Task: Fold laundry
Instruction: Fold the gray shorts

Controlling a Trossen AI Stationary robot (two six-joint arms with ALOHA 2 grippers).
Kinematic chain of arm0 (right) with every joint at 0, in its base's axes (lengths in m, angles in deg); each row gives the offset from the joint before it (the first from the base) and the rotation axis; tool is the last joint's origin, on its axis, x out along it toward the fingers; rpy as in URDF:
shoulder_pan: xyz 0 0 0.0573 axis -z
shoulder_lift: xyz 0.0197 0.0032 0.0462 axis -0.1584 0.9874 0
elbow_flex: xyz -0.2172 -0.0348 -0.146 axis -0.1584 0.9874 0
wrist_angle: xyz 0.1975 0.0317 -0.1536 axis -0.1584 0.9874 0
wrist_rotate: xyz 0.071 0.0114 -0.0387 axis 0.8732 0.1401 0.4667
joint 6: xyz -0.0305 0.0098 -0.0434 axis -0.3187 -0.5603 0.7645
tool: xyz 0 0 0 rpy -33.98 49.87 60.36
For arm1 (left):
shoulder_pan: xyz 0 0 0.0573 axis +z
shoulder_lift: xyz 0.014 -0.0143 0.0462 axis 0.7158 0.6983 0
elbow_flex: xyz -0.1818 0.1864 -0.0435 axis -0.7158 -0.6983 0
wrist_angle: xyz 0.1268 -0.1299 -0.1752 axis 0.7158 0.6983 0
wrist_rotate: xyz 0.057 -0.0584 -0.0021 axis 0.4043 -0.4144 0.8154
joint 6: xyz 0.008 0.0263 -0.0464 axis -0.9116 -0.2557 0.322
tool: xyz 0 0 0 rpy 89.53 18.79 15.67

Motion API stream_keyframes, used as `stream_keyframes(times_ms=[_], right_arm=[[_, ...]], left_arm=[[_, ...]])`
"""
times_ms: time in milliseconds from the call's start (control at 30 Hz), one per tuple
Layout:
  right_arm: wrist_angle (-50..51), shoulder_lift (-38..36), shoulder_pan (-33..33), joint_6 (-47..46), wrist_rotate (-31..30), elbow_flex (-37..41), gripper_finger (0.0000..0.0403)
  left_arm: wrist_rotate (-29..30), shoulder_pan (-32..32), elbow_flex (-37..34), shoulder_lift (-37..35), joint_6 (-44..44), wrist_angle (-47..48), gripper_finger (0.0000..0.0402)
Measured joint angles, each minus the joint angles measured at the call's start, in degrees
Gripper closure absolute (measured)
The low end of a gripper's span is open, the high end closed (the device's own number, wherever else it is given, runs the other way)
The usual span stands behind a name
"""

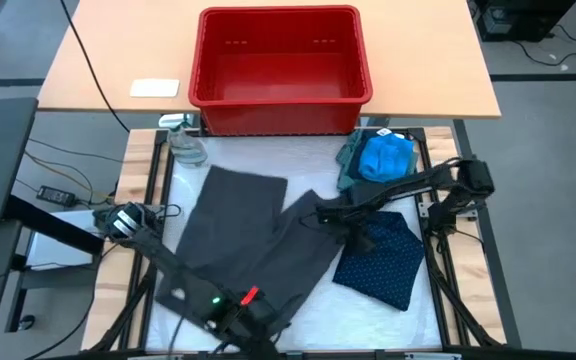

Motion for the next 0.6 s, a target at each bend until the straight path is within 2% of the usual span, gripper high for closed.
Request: stream_keyframes(times_ms=[100,200,300,400,533,600], right_arm=[[6.66,-4.28,-0.56,3.58,2.90,-3.74,0.0395],[5.54,-9.21,-0.48,5.43,3.25,-6.85,0.0396],[-6.30,-12.63,0.50,7.16,3.14,-8.02,0.0398],[-23.45,-12.34,2.04,7.72,3.57,-8.05,0.0399],[-44.39,-6.05,4.36,6.99,3.09,-8.08,0.0400],[-52.26,-1.34,5.40,7.30,3.02,-8.72,0.0400]], left_arm=[[1.20,-1.76,6.51,-0.02,-1.05,6.04,0.0394],[2.76,-3.63,12.06,-0.07,3.09,14.87,0.0395],[6.09,-5.99,16.22,-0.08,10.34,21.51,0.0395],[10.99,-8.92,18.73,-0.11,20.83,28.52,0.0396],[14.25,-12.54,19.20,-0.15,39.12,39.16,0.0396],[13.41,-13.21,19.18,-0.15,40.08,41.60,0.0396]])
